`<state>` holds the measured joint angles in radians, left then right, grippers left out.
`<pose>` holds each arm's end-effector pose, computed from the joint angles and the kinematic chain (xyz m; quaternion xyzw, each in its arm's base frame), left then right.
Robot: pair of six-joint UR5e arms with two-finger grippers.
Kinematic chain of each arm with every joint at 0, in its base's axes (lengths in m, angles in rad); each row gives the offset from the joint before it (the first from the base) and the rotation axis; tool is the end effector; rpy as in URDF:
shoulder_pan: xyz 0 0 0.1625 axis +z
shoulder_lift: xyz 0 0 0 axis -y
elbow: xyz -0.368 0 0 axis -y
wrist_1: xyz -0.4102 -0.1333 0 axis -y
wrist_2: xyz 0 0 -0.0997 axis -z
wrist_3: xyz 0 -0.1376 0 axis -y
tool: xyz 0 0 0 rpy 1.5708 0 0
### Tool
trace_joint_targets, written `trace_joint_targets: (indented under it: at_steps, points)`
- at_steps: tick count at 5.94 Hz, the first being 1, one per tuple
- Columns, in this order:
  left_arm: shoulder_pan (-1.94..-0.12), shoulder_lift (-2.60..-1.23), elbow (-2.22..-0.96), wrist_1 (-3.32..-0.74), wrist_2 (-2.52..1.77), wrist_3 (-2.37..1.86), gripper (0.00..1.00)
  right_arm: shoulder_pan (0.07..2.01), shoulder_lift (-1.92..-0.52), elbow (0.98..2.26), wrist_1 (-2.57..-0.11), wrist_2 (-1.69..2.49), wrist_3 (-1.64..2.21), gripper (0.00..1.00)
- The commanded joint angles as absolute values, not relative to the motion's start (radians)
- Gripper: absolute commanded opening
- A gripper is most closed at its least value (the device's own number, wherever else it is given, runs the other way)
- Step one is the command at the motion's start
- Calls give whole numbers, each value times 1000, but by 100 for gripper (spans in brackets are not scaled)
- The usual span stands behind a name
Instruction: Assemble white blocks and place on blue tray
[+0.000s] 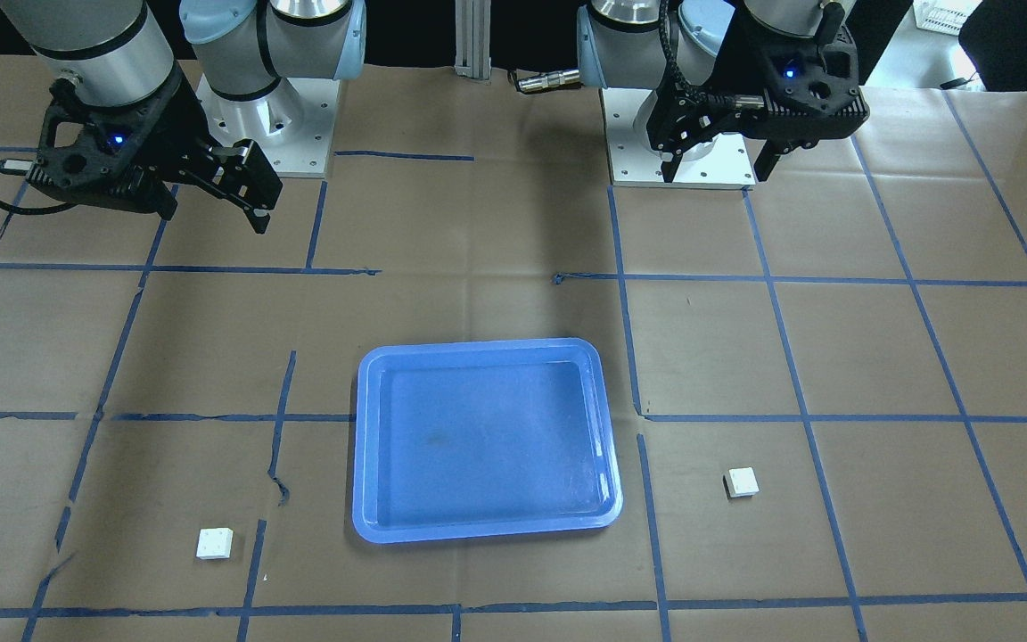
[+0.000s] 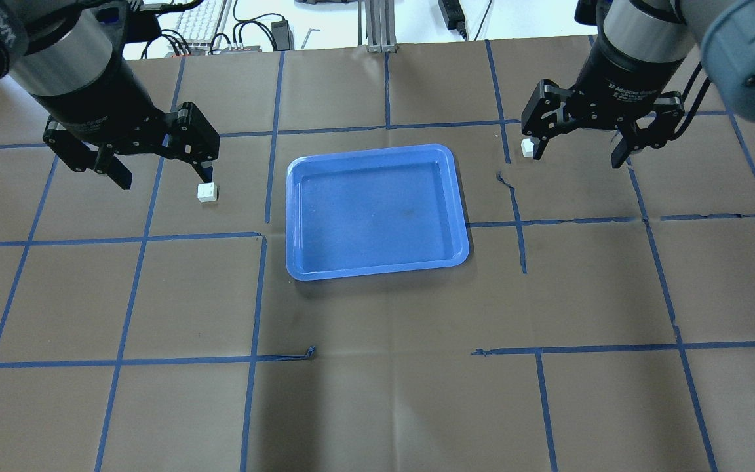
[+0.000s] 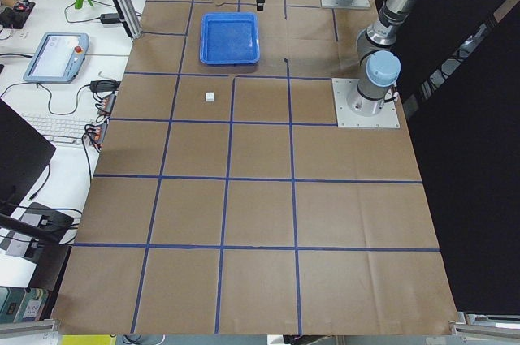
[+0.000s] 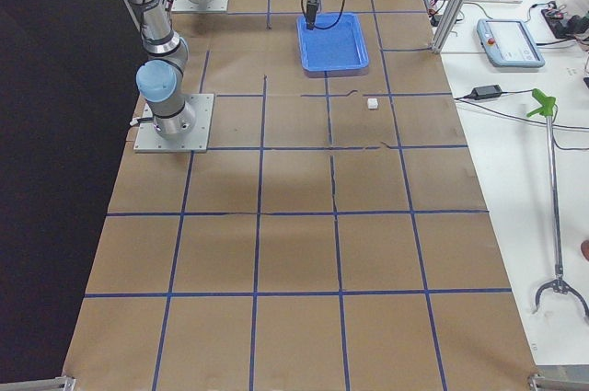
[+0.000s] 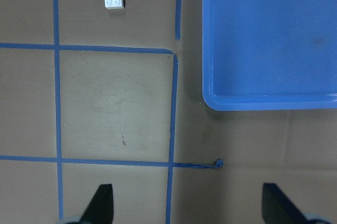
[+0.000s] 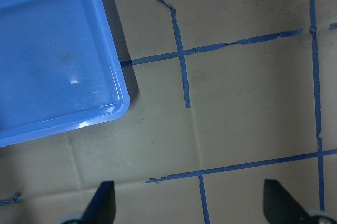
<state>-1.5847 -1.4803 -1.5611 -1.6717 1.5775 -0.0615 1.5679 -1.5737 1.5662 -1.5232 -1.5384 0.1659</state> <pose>-0.1390 -0.4726 0.4324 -0.0238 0.9997 0.0002 0.0034 0.1363 -0.5036 0.3922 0.0846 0.9961 0.0213 0.0145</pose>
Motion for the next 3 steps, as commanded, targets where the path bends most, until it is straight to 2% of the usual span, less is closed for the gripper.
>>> trace_joint_targets:
  at_steps: [1,3]
  points:
    - [-1585,-1479,-1560,-1672,1583,-60,100,1568,-1574,1566,-1523,-1539,154,100]
    - [-1557,-1477,-1551,-1664,1572,-14,100,1562,-1577,1565,-1523,-1546,-127,100]
